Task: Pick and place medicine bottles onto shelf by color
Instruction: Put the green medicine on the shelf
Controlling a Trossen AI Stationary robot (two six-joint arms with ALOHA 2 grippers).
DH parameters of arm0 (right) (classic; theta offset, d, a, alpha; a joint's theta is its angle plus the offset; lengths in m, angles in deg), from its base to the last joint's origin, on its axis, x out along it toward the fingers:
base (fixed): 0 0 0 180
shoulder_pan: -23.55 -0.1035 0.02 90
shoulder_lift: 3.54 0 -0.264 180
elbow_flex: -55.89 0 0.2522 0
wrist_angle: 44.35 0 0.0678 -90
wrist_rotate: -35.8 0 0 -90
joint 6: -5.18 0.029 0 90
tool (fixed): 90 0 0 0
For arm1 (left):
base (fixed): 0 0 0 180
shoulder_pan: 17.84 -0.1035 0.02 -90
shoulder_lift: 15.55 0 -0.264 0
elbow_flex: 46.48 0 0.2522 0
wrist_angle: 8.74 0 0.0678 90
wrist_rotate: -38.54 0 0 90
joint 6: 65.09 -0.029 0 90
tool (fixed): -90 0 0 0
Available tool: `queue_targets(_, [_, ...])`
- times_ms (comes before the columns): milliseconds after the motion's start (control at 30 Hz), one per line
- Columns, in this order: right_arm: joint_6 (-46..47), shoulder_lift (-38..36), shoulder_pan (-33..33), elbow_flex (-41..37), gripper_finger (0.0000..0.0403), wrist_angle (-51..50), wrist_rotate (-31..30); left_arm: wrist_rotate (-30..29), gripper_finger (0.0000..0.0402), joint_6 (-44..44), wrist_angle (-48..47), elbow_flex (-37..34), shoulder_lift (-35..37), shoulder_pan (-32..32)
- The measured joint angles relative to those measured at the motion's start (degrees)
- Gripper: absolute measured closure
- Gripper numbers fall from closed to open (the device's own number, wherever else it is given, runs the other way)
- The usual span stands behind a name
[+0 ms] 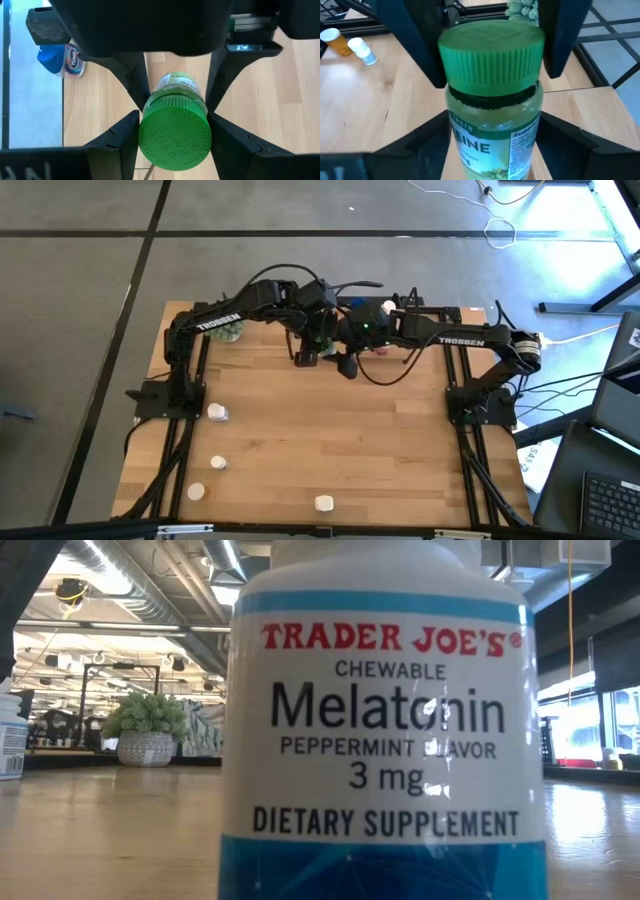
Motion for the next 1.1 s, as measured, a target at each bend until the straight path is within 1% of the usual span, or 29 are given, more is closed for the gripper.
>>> queue_targets(233, [0.07,0.00,0.05,0.00,0.0194,0.30,-0.10,-0.06,0.0218,0.07,-0.02,0.00,0.00,0.00])
queue_targets(333, [0.17,0.00,0.07,0.00,0.0206,0.57,-0.22,-0.14,0.0218,0.06,-0.04,0.02,0.00,0.00])
queue_targets(567, [0.04,0.00,0.04,-0.02,0.0200,0.83,-0.30,-1.27,0.0211,-0.31,-0.41,0.04,0.00,0.39])
queue_targets(733, [-0.25,0.00,0.04,-0.02,0.0202,0.97,-0.28,-5.12,0.0192,-0.56,-0.50,0.04,0.00,1.66])
queue_targets(867, [-0.21,0.00,0.04,-0.02,0.0202,1.00,-0.25,-7.73,0.0186,-0.59,-0.57,0.04,0.00,2.70])
queue_targets(1100, [0.31,0.00,-0.04,-0.02,0.0202,0.74,0.52,-6.06,0.0185,-0.35,-1.08,0.04,0.06,4.03])
